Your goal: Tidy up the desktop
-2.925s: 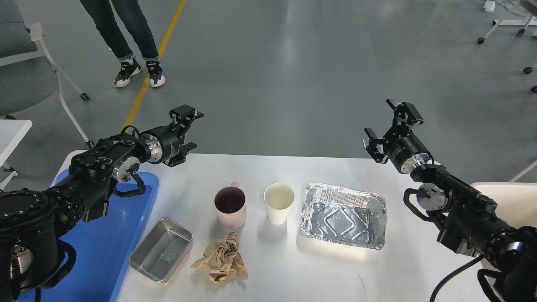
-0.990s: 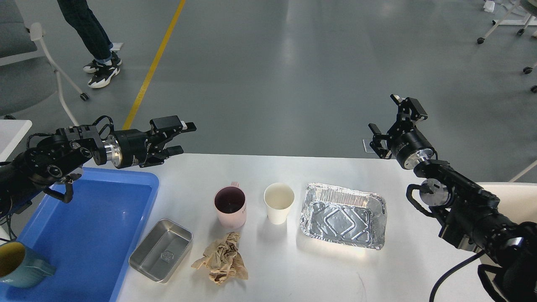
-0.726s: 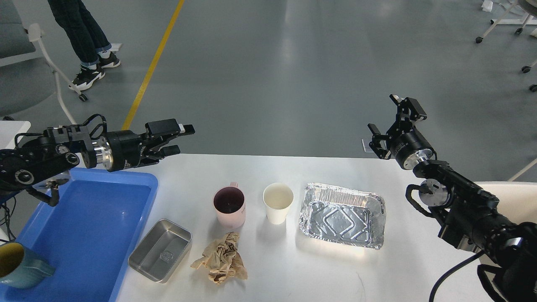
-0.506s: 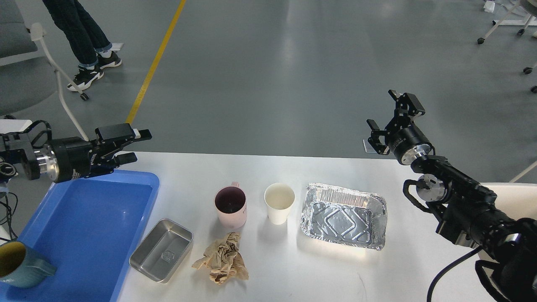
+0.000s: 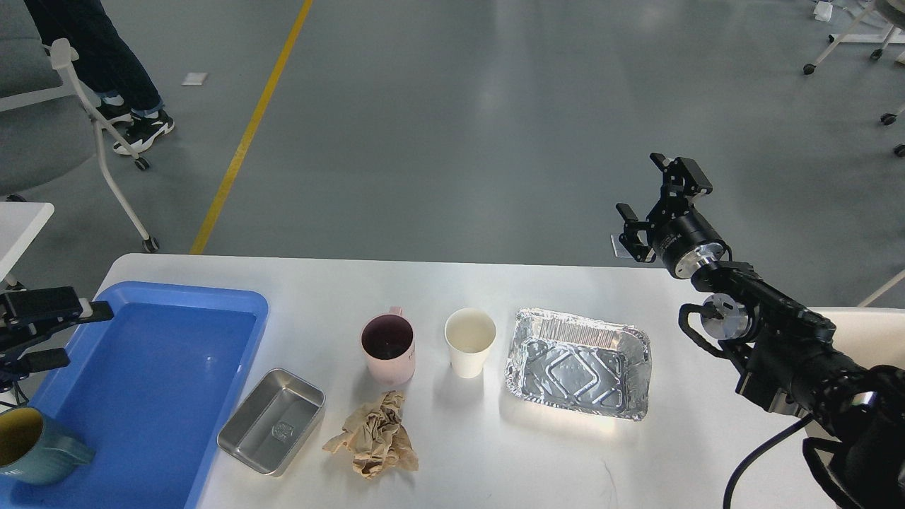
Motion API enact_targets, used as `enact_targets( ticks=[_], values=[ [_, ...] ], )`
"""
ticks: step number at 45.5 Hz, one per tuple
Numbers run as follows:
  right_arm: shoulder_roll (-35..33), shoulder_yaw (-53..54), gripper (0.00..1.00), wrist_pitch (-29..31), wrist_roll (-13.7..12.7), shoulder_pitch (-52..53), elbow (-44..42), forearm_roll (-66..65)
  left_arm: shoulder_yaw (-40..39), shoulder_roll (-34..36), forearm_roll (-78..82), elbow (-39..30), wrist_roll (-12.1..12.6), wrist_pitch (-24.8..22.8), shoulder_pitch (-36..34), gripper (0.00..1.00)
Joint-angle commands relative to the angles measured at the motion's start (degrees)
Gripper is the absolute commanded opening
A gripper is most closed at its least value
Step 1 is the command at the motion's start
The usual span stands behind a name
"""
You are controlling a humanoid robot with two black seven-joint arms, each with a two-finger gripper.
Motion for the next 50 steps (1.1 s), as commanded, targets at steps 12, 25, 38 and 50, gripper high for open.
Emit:
enact_targets(
  ticks=[12,25,38,50],
  values=[
    [-0.28,0.00,1.00,-0.04,0.09,-0.36,-0.02,0.03,-1.94,12.12,4.74,-0.29,1.00,-8.49,-0.56,0.97],
    [-0.45,0.00,1.00,-0.04,0.09,-0.89,-0.02,0.03,-5.63,11.33,4.74,0.07,1.70,-9.90,-0.47,0.97],
    [-0.37,0.00,1.00,-0.04,0.18,-0.45,0.06,0.03,-9.85,1.76,4.83,5.16,1.88,-9.72,-0.56,0.97],
    [-0.19,0.00,1.00,-0.04,0.09,-0.01,0.06,0.03,-11.96,-17.75,4.56,16.32,15.75,-9.72,-3.80,0.97]
  ],
)
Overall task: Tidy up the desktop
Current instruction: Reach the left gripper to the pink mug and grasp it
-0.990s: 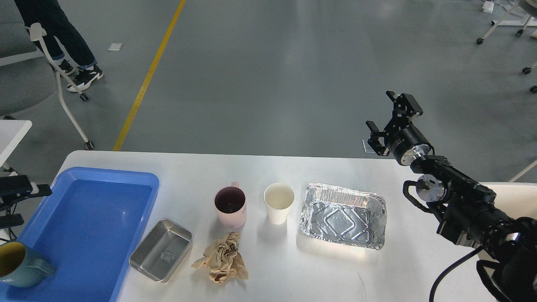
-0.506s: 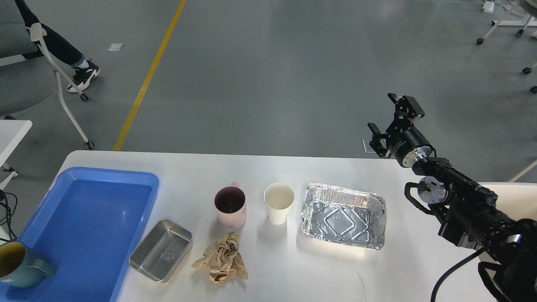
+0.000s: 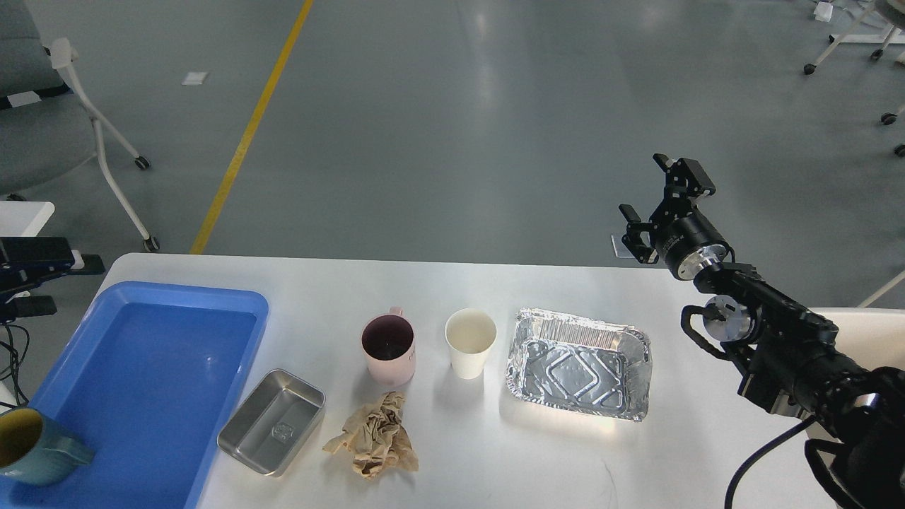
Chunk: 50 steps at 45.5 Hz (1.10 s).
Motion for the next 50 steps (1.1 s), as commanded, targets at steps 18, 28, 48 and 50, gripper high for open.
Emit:
enact_targets(
  ticks=[18,28,48,50],
  values=[
    [0.30,-0.09,1.00,0.00,-0.06,0.14,0.17,0.00,0.24,-33.30,-0.93,16.11,15.87,-0.26,-2.11,0.97],
    [0.39,-0.26,1.00,0.09,0.02,0.14,0.26,-0.18,0.50,-43.49,-0.93,22.53,15.87,0.62,-1.59,0.98],
    [0.48,-0.26,1.00,0.09,0.20,-0.30,-0.09,-1.32,0.85,-57.39,-0.67,32.11,17.37,1.06,2.89,0.98],
    [0.48,-0.26,1.00,0.09,0.11,-0.30,-0.09,-1.32,0.85,-57.91,-0.58,33.60,17.37,1.41,3.33,0.98]
  ],
)
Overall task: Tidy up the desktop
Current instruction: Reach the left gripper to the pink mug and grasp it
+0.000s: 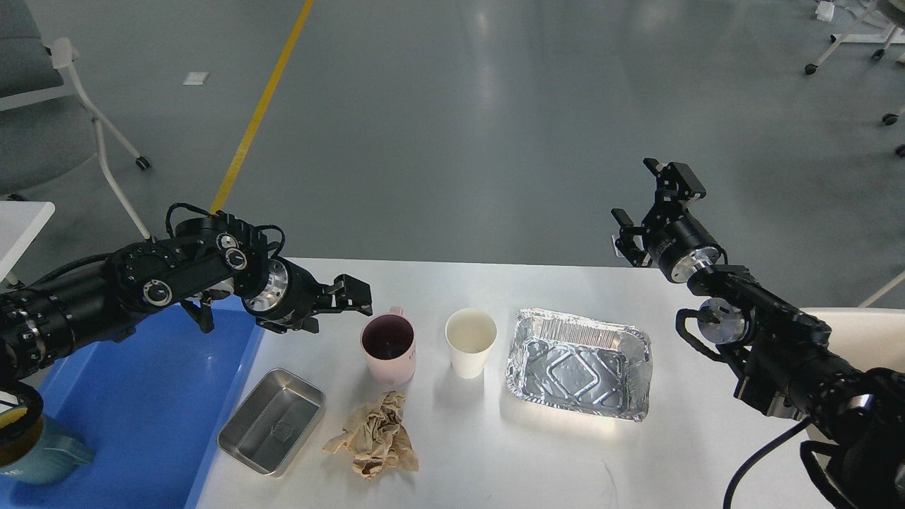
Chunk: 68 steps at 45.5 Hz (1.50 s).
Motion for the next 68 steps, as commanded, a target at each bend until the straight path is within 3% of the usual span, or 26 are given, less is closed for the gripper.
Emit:
enact_targets(
  ticks=[1,7,37,41,47,60,62,65,68],
  values=[
    [-0.16,0.00,1.00,-0.01,0.00,-0.01,0.00,0.00,0.00,-2.08,0.11,3.06,0.41,0.64,1.17,0.98],
    [-0.16,0.00,1.00,-0.01,0.00,0.08,0.00,-0.01,0.00,-6.30,0.11,5.00,0.41,0.56,1.53,0.98],
    [-0.33,0.00,1.00,-0.01,0.00,-0.36,-0.09,-0.01,0.00,-9.38,0.02,9.74,0.59,1.61,3.46,0.96],
    [-0.33,0.00,1.00,-0.01,0.00,-0.36,-0.09,-0.01,0.09,-9.56,0.20,9.74,0.68,1.61,3.72,0.90],
    [-0.42,0.00,1.00,0.08,0.08,-0.44,-0.09,-0.01,0.35,-9.64,0.64,9.74,0.50,1.08,3.72,0.70],
    [-0.42,0.00,1.00,0.08,0.00,-0.62,-0.09,-0.01,2.46,-10.08,0.90,9.74,0.59,0.47,3.55,0.42],
    [-0.42,0.00,1.00,0.08,0.08,-0.62,-0.09,-0.01,2.46,-10.08,0.82,9.74,0.50,0.90,3.55,0.29],
    [-0.42,0.00,1.00,0.08,0.08,-0.71,-0.09,-0.01,2.46,-10.17,0.90,9.75,0.59,0.65,3.55,0.29],
    [-0.42,0.00,1.00,0.08,0.08,-0.71,-0.09,-0.01,2.46,-10.26,0.90,9.22,0.68,0.03,3.29,0.21]
  ],
)
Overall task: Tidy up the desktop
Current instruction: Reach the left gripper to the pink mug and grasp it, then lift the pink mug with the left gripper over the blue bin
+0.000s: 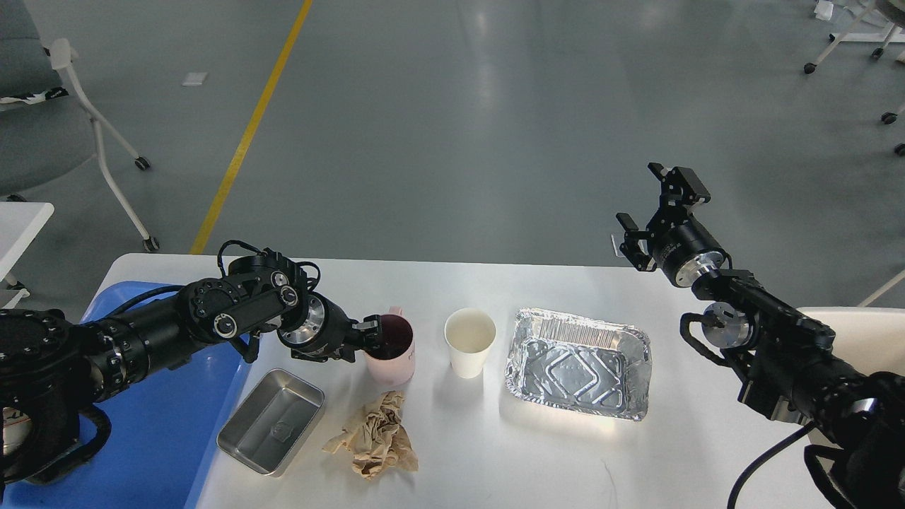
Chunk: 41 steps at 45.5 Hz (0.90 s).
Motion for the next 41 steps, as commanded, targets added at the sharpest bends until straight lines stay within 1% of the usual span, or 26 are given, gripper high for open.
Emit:
enact_targets(
  ticks=[1,3,4,8,15,32,38,41],
  values=[
    [0.00,0.00,1.00,0.00,0.03,-0.03,0.00,0.00,0.11,-0.10,0.00,-0.42,0.18,-0.95,-0.29,0.20],
    [0.00,0.00,1.00,0.00,0.03,-0.03,0.00,0.00,0.20,-0.10,0.00,-0.33,0.53,-0.95,-0.46,0.14],
    [0.00,0.00,1.00,0.00,0.03,-0.03,0.00,0.00,0.20,-0.01,0.00,-0.33,0.79,-0.95,-0.55,0.09],
    [0.09,0.00,1.00,0.00,0.03,-0.03,0.00,0.00,0.20,0.25,0.00,-0.24,1.85,-1.13,-0.73,0.01],
    [0.09,0.00,1.00,0.00,0.03,-0.03,0.00,0.00,0.29,1.04,0.00,-0.15,2.11,-1.39,-0.81,0.00],
    [0.09,0.00,1.00,-0.09,0.03,-0.39,-0.08,0.00,0.20,6.49,0.00,-0.15,2.29,-1.22,-2.31,0.00],
    [0.09,0.00,1.00,-0.09,0.03,-0.21,-0.08,0.00,-0.85,8.42,-0.79,-0.24,1.94,-1.30,-4.76,0.00],
    [0.09,0.00,1.00,-0.09,0.03,-0.21,-0.08,0.00,-1.55,9.74,-1.32,-0.24,1.24,-1.39,-7.48,0.00]
  ],
)
